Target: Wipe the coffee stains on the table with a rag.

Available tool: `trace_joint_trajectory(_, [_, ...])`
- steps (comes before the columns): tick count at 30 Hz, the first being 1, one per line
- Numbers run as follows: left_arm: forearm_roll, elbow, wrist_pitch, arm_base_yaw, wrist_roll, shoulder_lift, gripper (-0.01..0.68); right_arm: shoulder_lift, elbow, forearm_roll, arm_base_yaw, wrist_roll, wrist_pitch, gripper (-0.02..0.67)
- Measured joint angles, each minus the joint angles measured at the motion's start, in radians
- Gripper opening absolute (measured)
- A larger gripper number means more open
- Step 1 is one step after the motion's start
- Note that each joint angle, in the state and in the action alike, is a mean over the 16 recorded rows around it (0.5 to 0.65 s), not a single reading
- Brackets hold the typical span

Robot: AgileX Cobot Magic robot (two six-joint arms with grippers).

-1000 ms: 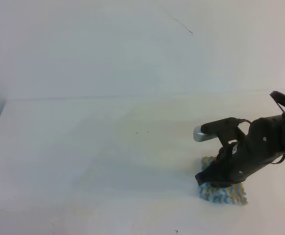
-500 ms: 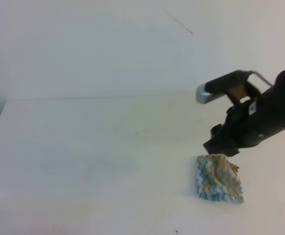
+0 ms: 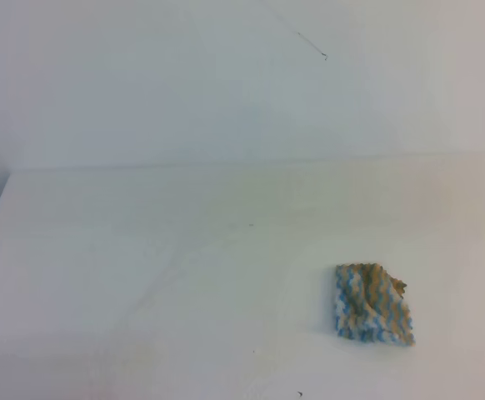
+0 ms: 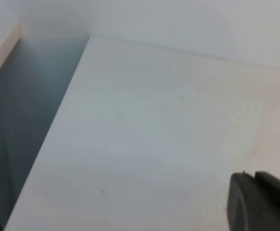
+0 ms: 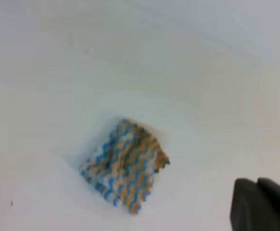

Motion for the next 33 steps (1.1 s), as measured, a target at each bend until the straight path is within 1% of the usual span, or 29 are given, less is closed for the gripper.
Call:
trace_joint_trajectory(8, [0.000,0.000,0.000,0.000,-0.001,0.000,-0.001,-0.348,0.391,0.000,0.000,0.086,-0.278,0.001])
trace_joint_trajectory(11, [0.000,0.000,0.000,0.000,-0.002,0.000,-0.001,-0.464,0.503,0.017,0.000,0.109,-0.375,0.001])
trace_joint_trajectory(14, [0.000,0.000,0.000,0.000,-0.002,0.000,-0.001,-0.553,0.577,0.029,0.000,0.124,-0.440,0.001])
trace_joint_trajectory(19, [0.000,0.000,0.000,0.000,-0.003,0.000,-0.001,-0.639,0.626,0.035,0.000,0.144,-0.483,0.000])
trace_joint_trajectory(30, [0.000,0.000,0.000,0.000,-0.002,0.000,-0.001,-0.669,0.633,0.037,-0.001,0.142,-0.453,-0.001])
trace_joint_trajectory(33, [0.000,0.000,0.000,0.000,-0.002,0.000,-0.001,-0.689,0.637,0.038,-0.016,0.142,-0.439,-0.001])
